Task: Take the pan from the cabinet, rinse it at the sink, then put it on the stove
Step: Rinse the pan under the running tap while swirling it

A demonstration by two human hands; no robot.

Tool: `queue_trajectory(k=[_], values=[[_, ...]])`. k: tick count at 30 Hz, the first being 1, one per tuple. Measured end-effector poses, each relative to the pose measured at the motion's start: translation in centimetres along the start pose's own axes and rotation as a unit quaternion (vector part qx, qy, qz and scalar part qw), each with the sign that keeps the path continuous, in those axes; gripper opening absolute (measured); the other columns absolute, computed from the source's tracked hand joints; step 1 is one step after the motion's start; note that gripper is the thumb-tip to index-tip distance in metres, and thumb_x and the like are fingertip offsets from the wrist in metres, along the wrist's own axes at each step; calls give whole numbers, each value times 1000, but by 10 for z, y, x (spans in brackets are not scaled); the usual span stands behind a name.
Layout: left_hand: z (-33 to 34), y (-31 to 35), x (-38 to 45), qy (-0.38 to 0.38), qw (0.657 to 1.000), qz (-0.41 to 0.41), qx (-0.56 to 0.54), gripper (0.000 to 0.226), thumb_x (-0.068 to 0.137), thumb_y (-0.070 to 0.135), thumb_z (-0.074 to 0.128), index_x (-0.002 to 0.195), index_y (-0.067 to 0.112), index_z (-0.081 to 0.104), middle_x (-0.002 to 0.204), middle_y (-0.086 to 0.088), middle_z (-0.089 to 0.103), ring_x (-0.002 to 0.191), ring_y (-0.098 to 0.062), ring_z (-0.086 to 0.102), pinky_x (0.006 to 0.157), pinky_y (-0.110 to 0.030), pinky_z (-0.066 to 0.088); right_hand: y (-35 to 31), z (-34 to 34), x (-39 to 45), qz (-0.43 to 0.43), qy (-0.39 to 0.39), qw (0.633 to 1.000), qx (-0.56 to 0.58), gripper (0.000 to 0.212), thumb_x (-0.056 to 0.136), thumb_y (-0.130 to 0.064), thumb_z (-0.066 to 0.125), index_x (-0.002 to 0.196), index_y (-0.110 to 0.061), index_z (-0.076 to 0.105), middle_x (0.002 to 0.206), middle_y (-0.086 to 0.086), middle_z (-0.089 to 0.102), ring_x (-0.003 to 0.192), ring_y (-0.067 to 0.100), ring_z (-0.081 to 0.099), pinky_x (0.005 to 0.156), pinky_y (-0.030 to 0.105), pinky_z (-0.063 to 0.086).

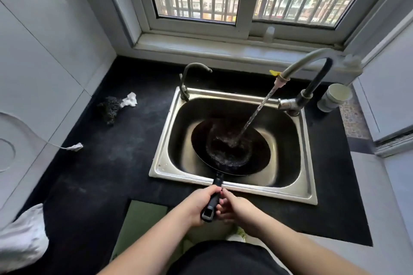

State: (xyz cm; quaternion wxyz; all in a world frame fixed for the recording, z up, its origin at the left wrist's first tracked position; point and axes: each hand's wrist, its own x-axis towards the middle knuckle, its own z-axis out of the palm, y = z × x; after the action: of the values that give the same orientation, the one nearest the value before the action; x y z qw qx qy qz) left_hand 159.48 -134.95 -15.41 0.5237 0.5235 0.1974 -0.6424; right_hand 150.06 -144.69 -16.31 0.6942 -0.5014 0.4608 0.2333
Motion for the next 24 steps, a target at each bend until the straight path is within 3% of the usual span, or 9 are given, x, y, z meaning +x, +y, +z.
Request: queue_trajectory(k=[3, 6, 9, 13, 24], values=[[1, 4, -5, 29, 996, -3, 79, 32, 96, 28, 51, 71, 9, 60, 54, -1, 52, 38, -7, 46, 36, -16, 38, 2, 12, 1, 12, -23, 987, 156, 43, 94, -48, 51, 65, -16, 52, 55, 1, 54, 50, 13, 57, 56, 24, 49], [1, 7, -9, 49, 992, 4, 118, 17, 93, 22, 57, 79, 14, 63, 49, 3, 49, 35, -4, 43, 34, -13, 35, -10, 21, 9, 9, 6, 974, 228, 42, 95, -49, 47, 80, -12, 57, 54, 2, 48, 46, 14, 49, 49, 24, 45], [4, 5, -11, 71, 981, 39, 175, 17, 91, 12, 56, 75, 17, 58, 53, 1, 49, 34, -3, 42, 34, -13, 35, -22, 28, 15, 25, -17, 981, 192, 45, 94, -59, 39, 96, -16, 54, 52, 2, 52, 40, 15, 46, 44, 20, 37], [5, 6, -11, 111, 952, 67, 277, 15, 87, 9, 55, 74, 15, 53, 55, -3, 47, 36, -6, 41, 35, -14, 36, -36, 32, 12, 54, -70, 984, 153, 41, 93, -58, 42, 91, -18, 51, 47, 7, 51, 36, 18, 47, 48, 22, 35], [1, 4, -15, 128, 914, 116, 367, 18, 85, 4, 44, 73, 11, 55, 54, -7, 50, 42, -16, 46, 43, -24, 43, -28, 46, 17, 19, -23, 993, 116, 37, 97, -40, 42, 72, -12, 44, 33, 5, 43, 24, 18, 37, 37, 11, 29]])
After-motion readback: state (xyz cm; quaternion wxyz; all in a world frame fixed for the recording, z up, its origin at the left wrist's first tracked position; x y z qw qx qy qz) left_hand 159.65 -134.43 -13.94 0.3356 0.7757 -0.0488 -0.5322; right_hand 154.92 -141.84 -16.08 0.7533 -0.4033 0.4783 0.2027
